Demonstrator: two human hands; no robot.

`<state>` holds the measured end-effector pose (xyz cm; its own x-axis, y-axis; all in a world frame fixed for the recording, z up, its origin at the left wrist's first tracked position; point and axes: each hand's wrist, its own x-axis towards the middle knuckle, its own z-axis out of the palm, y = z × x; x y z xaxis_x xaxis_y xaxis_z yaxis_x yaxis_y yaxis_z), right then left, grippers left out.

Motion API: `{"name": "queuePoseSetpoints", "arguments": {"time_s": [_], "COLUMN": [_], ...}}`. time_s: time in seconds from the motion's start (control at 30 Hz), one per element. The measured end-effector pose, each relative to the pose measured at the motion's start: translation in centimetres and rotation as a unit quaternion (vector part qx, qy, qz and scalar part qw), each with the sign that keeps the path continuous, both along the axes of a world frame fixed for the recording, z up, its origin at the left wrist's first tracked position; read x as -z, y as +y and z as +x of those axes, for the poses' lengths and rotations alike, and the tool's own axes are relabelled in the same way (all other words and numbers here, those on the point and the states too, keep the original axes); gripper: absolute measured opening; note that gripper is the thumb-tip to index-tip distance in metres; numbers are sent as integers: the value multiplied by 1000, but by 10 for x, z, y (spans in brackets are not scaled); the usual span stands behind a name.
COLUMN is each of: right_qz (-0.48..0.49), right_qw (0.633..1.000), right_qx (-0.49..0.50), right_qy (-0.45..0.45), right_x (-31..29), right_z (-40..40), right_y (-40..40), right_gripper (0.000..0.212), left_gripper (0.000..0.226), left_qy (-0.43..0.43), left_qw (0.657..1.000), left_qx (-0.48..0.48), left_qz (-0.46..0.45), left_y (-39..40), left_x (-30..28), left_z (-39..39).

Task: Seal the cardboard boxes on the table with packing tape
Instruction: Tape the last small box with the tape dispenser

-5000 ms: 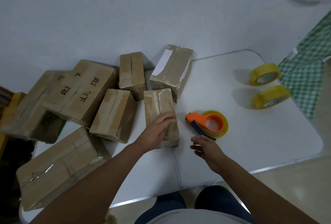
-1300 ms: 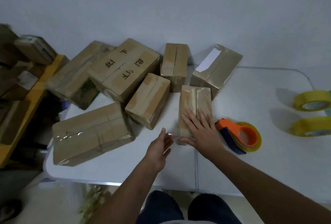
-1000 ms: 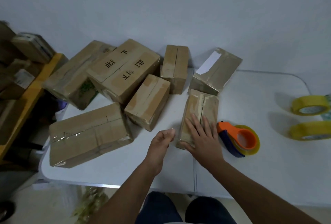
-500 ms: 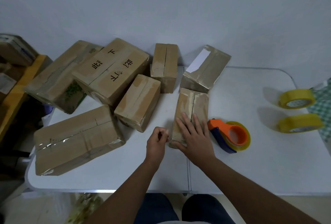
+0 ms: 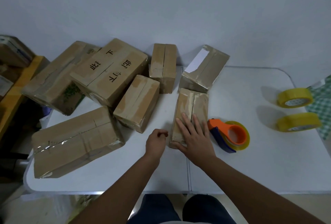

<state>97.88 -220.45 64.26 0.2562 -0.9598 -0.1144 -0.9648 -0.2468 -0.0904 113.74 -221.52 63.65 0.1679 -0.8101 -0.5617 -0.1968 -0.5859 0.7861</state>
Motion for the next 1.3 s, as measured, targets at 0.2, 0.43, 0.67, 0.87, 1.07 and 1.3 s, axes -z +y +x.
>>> {"name": "queuePoseSetpoints", "arguments": {"time_s": [0.2, 0.43, 0.67, 0.87, 1.07, 1.3], "right_qz": [12, 0, -9, 92, 135, 88], "right_qw": [1000, 1000, 1000, 986, 870, 799], "right_qx": [3, -14, -24, -29, 224, 296], "right_qy": [2, 14, 13, -139, -418, -516], "right_x": [3, 3, 5, -12, -39, -43], "right_z": [-1, -3, -3, -13, -36, -40], "right_y": [0, 0, -1, -15, -30, 0], "right_gripper": [79, 93, 104, 86, 62, 20], "left_gripper": [54, 50, 55, 75, 63, 110], "left_qy": [-35, -112, -245, -275, -240, -431], "left_qw": [981, 896, 809, 805, 882, 788], "left_qx": [179, 385, 500, 483, 345, 433], "left_qz": [-62, -189, -186, -209, -215, -81], "left_y": [30, -8, -36, -33, -23, -23], "left_x": [-13, -12, -13, -13, -37, -46], "left_z": [-11, 38, 34, 40, 12, -38]}}
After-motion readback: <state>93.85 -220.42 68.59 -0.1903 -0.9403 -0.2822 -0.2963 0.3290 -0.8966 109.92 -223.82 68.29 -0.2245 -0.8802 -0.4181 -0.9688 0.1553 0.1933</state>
